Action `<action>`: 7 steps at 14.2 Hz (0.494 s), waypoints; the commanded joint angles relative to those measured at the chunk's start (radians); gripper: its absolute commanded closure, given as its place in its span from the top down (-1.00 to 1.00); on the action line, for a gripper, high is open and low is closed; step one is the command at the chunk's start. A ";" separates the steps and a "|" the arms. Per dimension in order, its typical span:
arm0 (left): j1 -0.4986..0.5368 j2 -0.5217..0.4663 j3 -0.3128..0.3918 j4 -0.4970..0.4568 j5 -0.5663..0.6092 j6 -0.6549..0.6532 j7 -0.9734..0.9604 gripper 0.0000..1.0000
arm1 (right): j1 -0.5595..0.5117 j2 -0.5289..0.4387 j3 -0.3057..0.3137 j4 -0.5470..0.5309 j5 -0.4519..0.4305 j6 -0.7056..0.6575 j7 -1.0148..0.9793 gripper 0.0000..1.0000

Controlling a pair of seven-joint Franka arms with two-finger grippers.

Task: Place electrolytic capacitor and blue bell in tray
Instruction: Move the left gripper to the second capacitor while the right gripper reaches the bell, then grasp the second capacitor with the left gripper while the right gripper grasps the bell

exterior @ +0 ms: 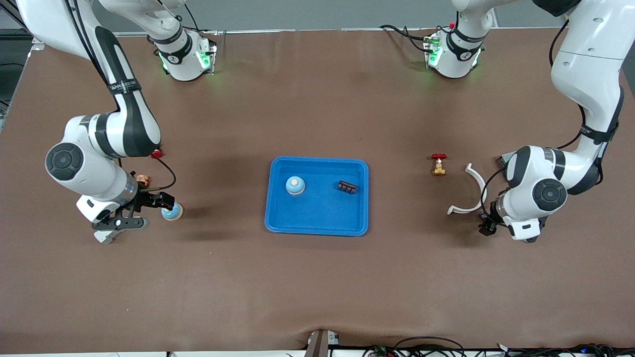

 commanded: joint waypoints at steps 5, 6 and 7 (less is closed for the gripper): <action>0.020 0.001 -0.013 -0.031 0.047 0.035 0.011 -1.00 | -0.047 0.045 0.018 -0.119 -0.035 0.220 -0.025 1.00; 0.018 -0.012 -0.017 -0.031 0.047 0.028 0.009 -1.00 | -0.049 0.059 0.018 -0.119 -0.039 0.243 -0.027 1.00; 0.018 -0.028 -0.023 -0.028 0.047 0.010 0.003 -1.00 | -0.053 0.075 0.018 -0.121 -0.041 0.266 -0.028 1.00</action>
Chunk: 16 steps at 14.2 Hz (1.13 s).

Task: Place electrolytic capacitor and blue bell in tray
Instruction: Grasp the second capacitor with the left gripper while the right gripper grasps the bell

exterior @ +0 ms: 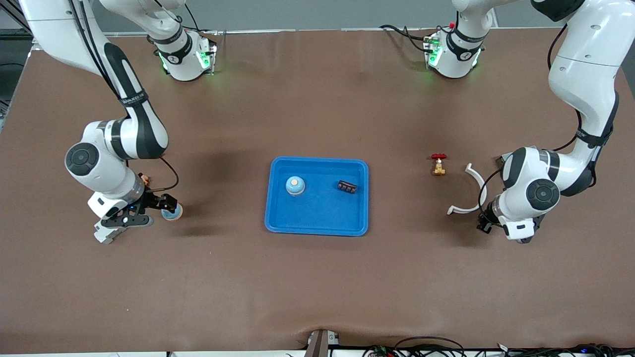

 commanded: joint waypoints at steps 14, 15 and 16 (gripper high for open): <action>-0.104 -0.107 -0.278 0.068 -0.067 -0.159 -0.505 -1.00 | -0.041 0.105 0.019 -0.066 -0.027 0.172 -0.013 1.00; -0.139 -0.092 -0.277 0.085 -0.055 -0.156 -0.563 -1.00 | -0.040 0.105 0.019 -0.066 -0.027 0.168 -0.014 0.66; -0.177 -0.075 -0.277 0.109 -0.054 -0.156 -0.617 -1.00 | -0.040 0.104 0.019 -0.066 -0.027 0.161 -0.014 0.20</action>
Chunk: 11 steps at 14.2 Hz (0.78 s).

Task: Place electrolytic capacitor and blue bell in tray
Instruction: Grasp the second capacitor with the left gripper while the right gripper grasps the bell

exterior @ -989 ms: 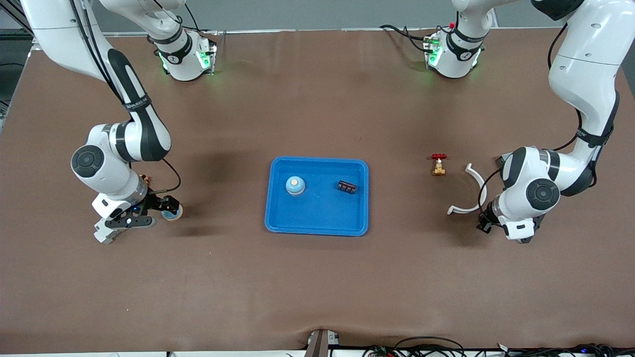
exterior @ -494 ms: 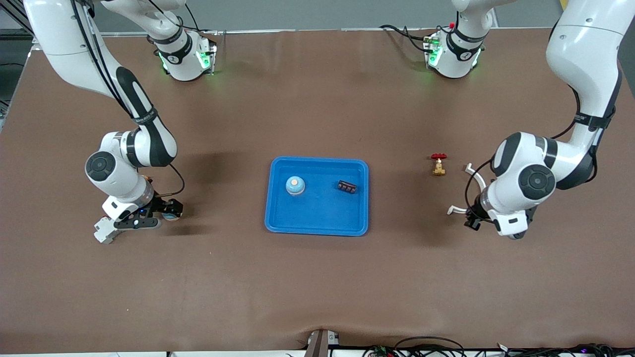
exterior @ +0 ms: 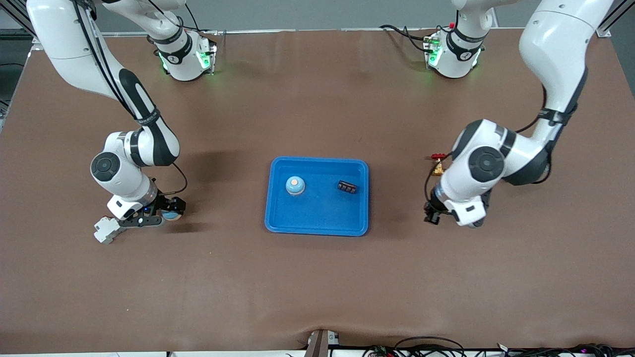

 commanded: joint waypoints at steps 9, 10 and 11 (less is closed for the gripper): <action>-0.253 0.182 0.030 0.144 0.114 0.096 -0.414 -1.00 | 0.053 -0.066 0.023 0.095 -0.016 -0.249 0.111 -1.00; -0.276 0.197 0.044 0.144 0.124 0.131 -0.440 -1.00 | 0.082 -0.073 0.023 0.110 -0.014 -0.278 0.162 -1.00; -0.309 0.208 0.082 0.145 0.127 0.166 -0.464 -1.00 | 0.112 -0.074 0.023 0.122 -0.013 -0.300 0.218 -1.00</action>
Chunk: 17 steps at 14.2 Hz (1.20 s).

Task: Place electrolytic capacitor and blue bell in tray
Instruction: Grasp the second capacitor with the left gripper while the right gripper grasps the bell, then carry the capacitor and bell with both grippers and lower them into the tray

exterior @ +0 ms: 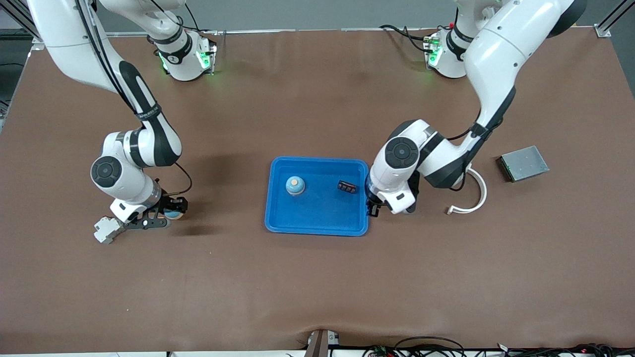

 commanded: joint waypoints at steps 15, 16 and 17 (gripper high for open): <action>-0.214 0.146 0.158 0.162 0.014 0.120 -0.144 -0.75 | 0.437 0.130 -0.001 0.340 0.038 -0.156 0.843 -1.00; -0.214 0.147 0.158 0.162 0.014 0.120 -0.144 -0.15 | 0.449 0.154 -0.001 0.363 0.038 -0.156 0.863 -1.00; -0.215 0.149 0.160 0.165 0.014 0.120 -0.141 0.66 | 0.458 0.176 -0.001 0.391 0.040 -0.156 0.883 -1.00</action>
